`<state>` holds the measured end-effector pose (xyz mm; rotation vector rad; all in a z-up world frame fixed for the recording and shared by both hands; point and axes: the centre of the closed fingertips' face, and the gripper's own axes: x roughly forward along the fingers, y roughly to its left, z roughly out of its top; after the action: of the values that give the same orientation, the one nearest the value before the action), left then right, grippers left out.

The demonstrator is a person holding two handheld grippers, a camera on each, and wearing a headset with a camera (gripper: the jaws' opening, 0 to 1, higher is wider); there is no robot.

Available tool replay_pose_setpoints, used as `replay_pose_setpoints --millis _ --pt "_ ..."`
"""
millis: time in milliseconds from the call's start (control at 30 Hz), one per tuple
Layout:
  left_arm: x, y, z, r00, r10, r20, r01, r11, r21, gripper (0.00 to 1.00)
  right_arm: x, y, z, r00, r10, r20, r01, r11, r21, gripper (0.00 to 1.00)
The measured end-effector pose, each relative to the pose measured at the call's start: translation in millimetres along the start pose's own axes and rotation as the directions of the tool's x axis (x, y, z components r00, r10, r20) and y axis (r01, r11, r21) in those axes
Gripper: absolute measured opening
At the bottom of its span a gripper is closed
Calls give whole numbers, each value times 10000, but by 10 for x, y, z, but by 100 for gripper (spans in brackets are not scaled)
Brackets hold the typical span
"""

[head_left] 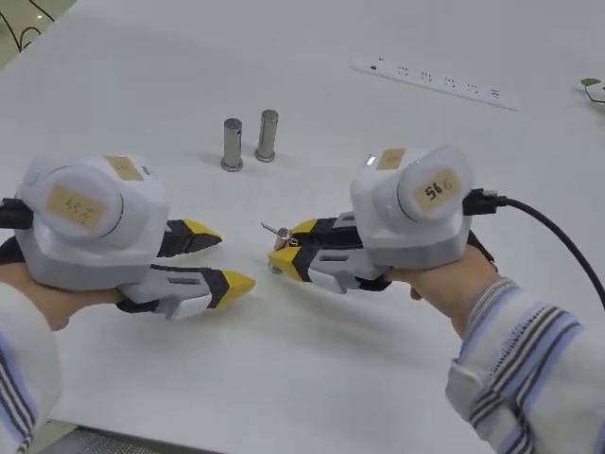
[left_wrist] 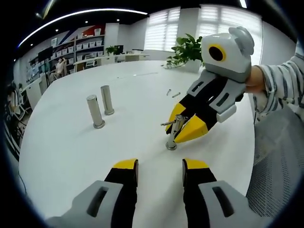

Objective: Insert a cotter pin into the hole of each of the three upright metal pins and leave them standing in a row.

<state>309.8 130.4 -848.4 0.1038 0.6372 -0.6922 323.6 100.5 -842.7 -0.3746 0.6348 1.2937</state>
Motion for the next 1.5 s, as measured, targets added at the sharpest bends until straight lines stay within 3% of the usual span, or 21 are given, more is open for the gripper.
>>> replay_pose_setpoints --millis 200,300,633,733,800,1133,1333,1500 --pt "-71 26 84 9989 243 391 -227 9988 -429 42 -5 -9 14 9998 121 173 -111 9983 -572 11" --pt "-81 31 60 9994 290 210 -272 9964 -805 49 -15 8 7 9992 378 118 -365 9947 -965 11" --pt "-76 6 -37 9996 238 -130 -246 9978 -615 55 -60 -61 -15 9948 1016 -21 -1002 9774 -1863 10" --pt "-80 -4 -46 9995 274 -131 -287 9924 -1193 60 -84 -118 -30 9937 1115 -118 -1115 9728 -2032 10" --pt "-83 -4 -39 9996 274 -69 -280 9916 -1262 63 -96 -165 -37 9936 1117 -180 -1130 9707 -2123 10" --pt "-108 -33 -4 9992 390 84 -372 9873 -1545 65 -117 -252 -26 9870 1582 -277 -1602 9569 -2422 10" --pt "-109 -83 -41 9995 301 -37 -303 9819 -1871 64 -126 -286 -24 9822 1857 -275 -1867 9505 -2485 10" --pt "-120 -116 -50 9995 301 -29 -301 9828 -1821 63 -139 -283 -29 9770 2107 -331 -2120 9425 -2585 10"
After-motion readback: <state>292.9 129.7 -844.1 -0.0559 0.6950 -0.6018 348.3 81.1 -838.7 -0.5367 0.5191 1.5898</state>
